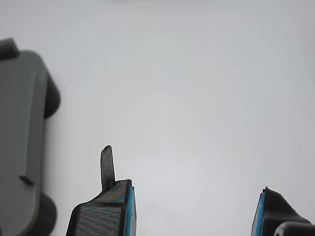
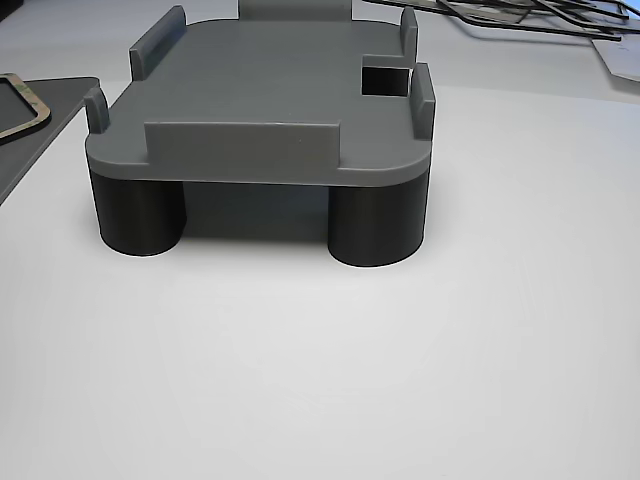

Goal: Move top rectangular frame to the holder.

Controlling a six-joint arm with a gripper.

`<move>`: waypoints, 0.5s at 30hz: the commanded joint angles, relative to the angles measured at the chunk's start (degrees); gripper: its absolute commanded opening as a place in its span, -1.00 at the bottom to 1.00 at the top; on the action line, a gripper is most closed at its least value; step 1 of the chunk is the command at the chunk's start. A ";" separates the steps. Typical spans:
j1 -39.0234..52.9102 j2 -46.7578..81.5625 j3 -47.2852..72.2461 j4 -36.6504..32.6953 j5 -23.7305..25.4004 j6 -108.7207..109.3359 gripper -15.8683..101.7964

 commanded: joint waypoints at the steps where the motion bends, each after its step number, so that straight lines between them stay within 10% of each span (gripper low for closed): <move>1: -0.62 1.23 -2.64 -0.26 0.62 0.26 0.97; 15: 7.29 -15.21 -26.37 9.49 0.88 -0.97 0.97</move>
